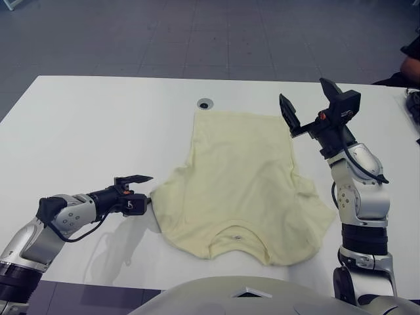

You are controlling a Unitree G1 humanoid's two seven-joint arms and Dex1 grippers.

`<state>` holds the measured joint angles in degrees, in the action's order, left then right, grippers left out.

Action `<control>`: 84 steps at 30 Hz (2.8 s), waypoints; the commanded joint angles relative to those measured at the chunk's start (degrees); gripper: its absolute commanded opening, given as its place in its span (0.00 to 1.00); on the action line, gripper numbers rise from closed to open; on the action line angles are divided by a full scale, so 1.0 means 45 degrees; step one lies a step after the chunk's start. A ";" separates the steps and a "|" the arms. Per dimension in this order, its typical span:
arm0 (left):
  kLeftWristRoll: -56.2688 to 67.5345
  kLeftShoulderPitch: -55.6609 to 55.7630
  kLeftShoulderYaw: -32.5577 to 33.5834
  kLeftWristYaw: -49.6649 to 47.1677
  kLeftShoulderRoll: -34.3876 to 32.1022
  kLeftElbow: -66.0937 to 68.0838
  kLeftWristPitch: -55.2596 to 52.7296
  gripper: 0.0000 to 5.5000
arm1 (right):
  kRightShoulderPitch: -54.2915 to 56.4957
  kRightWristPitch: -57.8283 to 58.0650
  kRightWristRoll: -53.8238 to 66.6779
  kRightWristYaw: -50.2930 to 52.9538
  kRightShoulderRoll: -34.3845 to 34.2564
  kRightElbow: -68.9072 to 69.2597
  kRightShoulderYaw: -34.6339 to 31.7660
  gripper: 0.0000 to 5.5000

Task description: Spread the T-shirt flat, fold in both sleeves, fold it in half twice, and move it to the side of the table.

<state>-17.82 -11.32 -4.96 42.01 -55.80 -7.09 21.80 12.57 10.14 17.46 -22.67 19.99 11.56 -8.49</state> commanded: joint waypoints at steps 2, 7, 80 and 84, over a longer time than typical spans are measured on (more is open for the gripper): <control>-0.0455 -0.0461 -0.0562 0.0508 -0.0205 0.0403 -0.0284 0.33 | -0.0116 0.0102 0.0012 -0.0058 0.0006 0.0237 0.0082 0.98; -0.0425 -0.0620 -0.0647 0.0535 -0.0282 0.0351 -0.0342 0.15 | -0.0068 0.0097 -0.0022 -0.0099 0.0003 0.0214 0.0173 0.98; -0.0845 0.2233 -0.5289 0.0663 0.4570 -0.2564 -0.2585 0.19 | -0.0361 0.0126 -0.0772 0.0056 -0.0090 0.0736 0.0870 0.98; -0.1087 0.2045 -0.5264 0.0605 0.4537 -0.2485 -0.2809 0.32 | -0.0336 0.0129 -0.0813 0.0057 -0.0118 0.0791 0.0953 0.98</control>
<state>-21.59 -1.81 -28.74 45.13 -34.93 -18.76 9.80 11.06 10.46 14.05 -22.39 19.33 14.48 -4.36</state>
